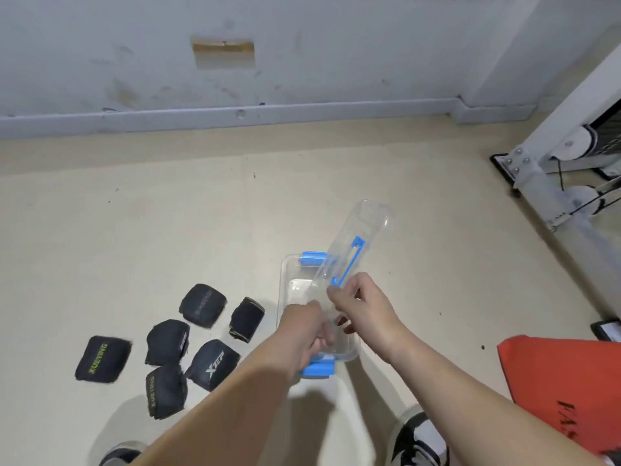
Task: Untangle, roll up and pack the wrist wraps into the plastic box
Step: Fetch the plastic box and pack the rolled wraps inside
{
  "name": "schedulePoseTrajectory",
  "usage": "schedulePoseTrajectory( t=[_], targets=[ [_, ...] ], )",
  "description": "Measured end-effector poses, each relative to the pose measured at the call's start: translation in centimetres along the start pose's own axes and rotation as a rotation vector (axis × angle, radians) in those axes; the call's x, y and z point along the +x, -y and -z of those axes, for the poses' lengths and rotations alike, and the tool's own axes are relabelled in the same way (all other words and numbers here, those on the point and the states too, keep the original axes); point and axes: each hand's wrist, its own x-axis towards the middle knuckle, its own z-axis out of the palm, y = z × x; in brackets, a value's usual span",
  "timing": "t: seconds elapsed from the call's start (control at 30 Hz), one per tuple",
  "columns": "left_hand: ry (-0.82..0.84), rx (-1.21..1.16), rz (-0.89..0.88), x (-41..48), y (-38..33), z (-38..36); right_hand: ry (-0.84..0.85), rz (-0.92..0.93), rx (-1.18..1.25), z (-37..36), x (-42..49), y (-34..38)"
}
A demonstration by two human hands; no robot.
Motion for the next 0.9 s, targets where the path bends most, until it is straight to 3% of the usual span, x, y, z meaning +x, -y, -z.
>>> schedulePoseTrajectory(
  t=[0.13,0.23,0.4,0.5,0.6,0.8,0.9],
  targets=[
    [0.182,0.061,-0.02,1.3,-0.3,-2.5,-0.351,0.082,-0.101,1.5,2.7,-0.7],
    [0.244,0.157,-0.081,2.1,-0.4,-3.3,-0.418,0.092,-0.282,2.9,3.9,-0.3],
    [0.112,0.353,-0.2,4.1,-0.1,-1.7,-0.542,0.125,-0.566,4.2,5.3,0.6],
    [0.021,0.483,-0.237,5.2,0.6,-0.4,-0.304,-0.067,-0.928,4.4,5.8,-1.0],
    [-0.11,0.587,-0.297,6.1,1.7,1.1,-0.101,-0.295,-1.034,4.0,6.1,-5.1],
    [-0.409,0.835,-0.371,7.2,2.9,5.7,-0.004,-0.38,-1.006,2.2,7.5,-10.9],
    [-0.406,0.897,-0.306,7.2,4.0,7.3,-0.137,-0.324,-0.975,1.2,8.1,-11.2]
  ],
)
